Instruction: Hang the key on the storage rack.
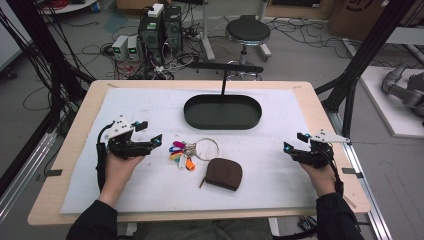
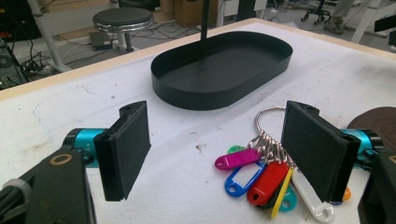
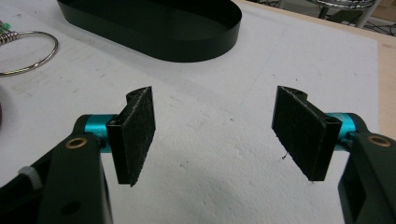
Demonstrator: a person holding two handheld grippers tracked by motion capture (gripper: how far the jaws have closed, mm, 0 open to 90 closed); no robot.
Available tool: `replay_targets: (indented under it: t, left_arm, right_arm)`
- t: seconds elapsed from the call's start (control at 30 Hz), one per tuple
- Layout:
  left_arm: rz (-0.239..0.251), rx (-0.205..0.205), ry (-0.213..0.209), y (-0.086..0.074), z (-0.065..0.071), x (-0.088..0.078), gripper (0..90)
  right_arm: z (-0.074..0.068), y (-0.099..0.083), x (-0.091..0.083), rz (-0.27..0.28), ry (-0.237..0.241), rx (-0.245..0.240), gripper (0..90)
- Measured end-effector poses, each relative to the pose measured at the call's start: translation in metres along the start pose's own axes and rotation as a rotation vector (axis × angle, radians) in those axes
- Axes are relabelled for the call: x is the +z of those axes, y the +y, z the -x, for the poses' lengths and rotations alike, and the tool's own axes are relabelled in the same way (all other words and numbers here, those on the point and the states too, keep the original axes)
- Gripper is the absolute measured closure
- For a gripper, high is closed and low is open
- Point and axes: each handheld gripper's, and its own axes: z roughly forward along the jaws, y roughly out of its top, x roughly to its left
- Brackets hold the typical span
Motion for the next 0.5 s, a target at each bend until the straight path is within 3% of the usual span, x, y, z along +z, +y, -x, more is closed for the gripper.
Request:
replay_targets:
  t: [0.5]
  left_arm:
    - [-0.017, -0.012, -0.020, 0.0005, 0.0037, 0.0059, 19.8]
  right_arm:
    - [0.0024, -0.0006, 0.0008, -0.003, 0.000, 0.017, 26.5]
